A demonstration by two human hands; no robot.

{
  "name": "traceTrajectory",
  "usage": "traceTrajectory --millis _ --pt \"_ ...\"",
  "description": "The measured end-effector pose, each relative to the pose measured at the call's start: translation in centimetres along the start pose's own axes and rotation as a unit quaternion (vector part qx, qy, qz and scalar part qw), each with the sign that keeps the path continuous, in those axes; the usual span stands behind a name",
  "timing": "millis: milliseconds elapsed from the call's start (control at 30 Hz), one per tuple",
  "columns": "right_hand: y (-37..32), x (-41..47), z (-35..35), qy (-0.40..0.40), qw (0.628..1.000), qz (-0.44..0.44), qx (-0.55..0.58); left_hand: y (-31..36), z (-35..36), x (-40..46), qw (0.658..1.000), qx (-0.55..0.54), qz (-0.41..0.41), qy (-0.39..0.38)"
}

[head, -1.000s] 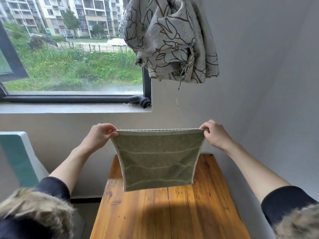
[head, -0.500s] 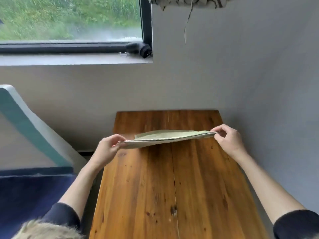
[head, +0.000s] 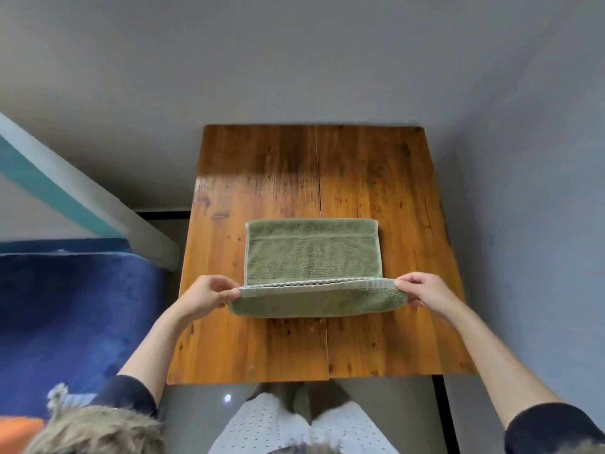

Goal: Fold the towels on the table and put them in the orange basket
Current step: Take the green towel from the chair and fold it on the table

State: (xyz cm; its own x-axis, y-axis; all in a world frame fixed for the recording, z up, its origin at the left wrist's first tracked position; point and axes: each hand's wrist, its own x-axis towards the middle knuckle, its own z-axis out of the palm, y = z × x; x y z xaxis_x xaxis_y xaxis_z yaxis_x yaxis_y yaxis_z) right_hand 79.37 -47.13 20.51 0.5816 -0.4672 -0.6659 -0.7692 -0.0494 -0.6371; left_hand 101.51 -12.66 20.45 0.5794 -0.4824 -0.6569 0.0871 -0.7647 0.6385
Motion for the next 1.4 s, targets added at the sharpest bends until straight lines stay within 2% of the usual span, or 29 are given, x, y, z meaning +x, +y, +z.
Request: traceTrajectory --millis 167,367,667,967,1200,1300,1400 --pt "-2.5 2.7 0.1 0.056 0.998 -0.026 0.035 1.8 -1.3 2.5 0.997 -0.014 0.042 0.070" --pt "-5.3 8.3 -0.2 0.115 0.992 -0.041 0.045 3.8 -2.7 8.3 0.985 0.024 0.075 0.154" --pt "-4.8 15.9 1.1 0.152 0.987 -0.047 -0.007 3.5 -2.1 16.0 0.981 0.044 0.063 0.176" --pt "-4.7 19.0 2.6 0.179 0.983 -0.037 0.028 2.1 -1.3 19.3 0.980 0.076 0.018 0.180" --pt "-3.8 18.1 3.9 0.290 0.951 -0.021 0.108 1.9 0.5 18.8 0.950 0.140 0.052 0.273" --pt "-2.3 16.1 5.5 0.331 0.939 -0.092 0.002 1.5 2.0 17.6 0.919 0.201 0.083 0.329" --pt "-1.7 14.4 8.5 0.287 0.915 -0.225 -0.172 1.5 4.4 16.6 0.881 0.294 0.195 0.314"
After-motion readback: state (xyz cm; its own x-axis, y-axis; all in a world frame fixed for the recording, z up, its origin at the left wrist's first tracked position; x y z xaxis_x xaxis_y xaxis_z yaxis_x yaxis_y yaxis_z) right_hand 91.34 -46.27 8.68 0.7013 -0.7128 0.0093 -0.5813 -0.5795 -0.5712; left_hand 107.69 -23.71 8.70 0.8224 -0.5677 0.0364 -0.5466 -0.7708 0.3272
